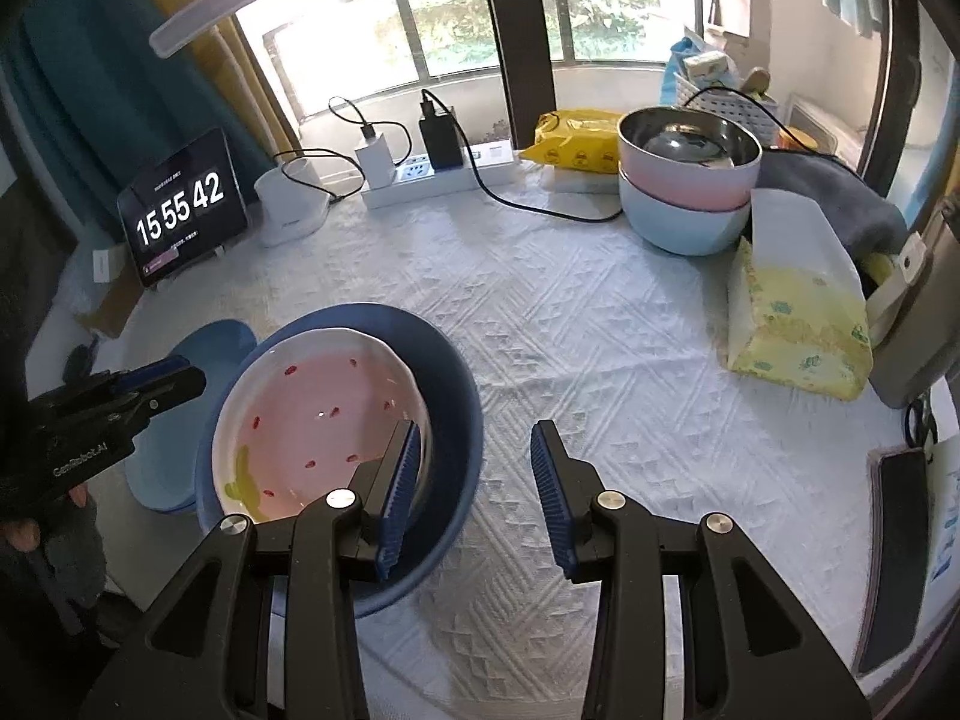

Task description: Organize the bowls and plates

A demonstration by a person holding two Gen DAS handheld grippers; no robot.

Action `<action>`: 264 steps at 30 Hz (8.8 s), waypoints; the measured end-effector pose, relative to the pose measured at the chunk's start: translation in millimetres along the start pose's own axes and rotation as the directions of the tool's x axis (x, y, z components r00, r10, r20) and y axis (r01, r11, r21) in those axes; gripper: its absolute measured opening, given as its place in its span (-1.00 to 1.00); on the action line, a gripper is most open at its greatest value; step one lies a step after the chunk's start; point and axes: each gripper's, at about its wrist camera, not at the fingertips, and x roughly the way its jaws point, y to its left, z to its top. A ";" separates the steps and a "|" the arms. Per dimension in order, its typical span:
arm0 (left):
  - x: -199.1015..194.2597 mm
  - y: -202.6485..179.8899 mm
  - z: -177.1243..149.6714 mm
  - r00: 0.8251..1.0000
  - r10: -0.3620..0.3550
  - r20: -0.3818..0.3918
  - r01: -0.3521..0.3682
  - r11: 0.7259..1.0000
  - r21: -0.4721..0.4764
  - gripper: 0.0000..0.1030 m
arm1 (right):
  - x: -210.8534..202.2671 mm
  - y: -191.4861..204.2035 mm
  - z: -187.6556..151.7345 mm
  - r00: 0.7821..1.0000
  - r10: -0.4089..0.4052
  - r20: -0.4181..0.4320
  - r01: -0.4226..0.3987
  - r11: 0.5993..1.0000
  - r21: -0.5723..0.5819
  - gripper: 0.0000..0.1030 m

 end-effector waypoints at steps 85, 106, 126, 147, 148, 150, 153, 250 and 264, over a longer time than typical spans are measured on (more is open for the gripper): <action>26.4 -31.7 -17.7 0.999 -0.035 0.033 0.033 0.997 0.066 -0.83 | 23.1 4.0 -27.9 0.992 -0.085 0.093 0.068 0.982 0.174 -0.85; -5.5 -17.4 -15.0 0.995 -0.050 0.087 0.047 0.998 0.041 -0.83 | 1.7 27.7 -17.0 0.988 -0.085 0.128 0.067 0.988 0.138 -0.85; -46.5 36.2 -18.0 0.982 0.010 0.186 -0.002 0.999 -0.041 -0.84 | -1.2 87.9 4.3 0.986 -0.022 0.165 0.016 0.999 0.036 -0.85; -12.7 60.2 -12.4 0.995 -0.067 0.080 0.075 0.993 -0.095 -0.84 | 47.4 64.5 13.1 0.998 0.024 0.060 -0.034 0.984 0.175 -0.86; -9.5 58.8 -13.0 0.995 -0.074 0.065 0.081 0.992 -0.097 -0.84 | 48.4 63.0 12.5 0.998 0.023 0.056 -0.032 0.983 0.178 -0.85; -1.1 54.2 -14.9 0.997 -0.073 0.035 0.076 0.993 -0.089 -0.80 | 49.5 60.8 11.4 0.998 0.022 0.052 -0.031 0.983 0.180 -0.85; 3.9 52.3 -15.2 0.996 -0.084 0.020 0.085 0.992 -0.098 -0.79 | 48.0 59.7 10.8 0.998 0.019 0.060 -0.030 0.983 0.179 -0.85; -48.5 162.2 -17.5 0.982 0.092 0.164 -0.066 0.985 -0.157 -0.87 | 98.6 191.2 38.8 0.995 0.093 -0.039 -0.091 0.995 0.039 -0.80; -42.4 145.2 -13.1 0.980 0.084 0.179 -0.064 0.991 -0.116 -0.86 | 110.3 170.0 29.6 0.993 0.097 -0.074 -0.091 0.992 0.087 -0.73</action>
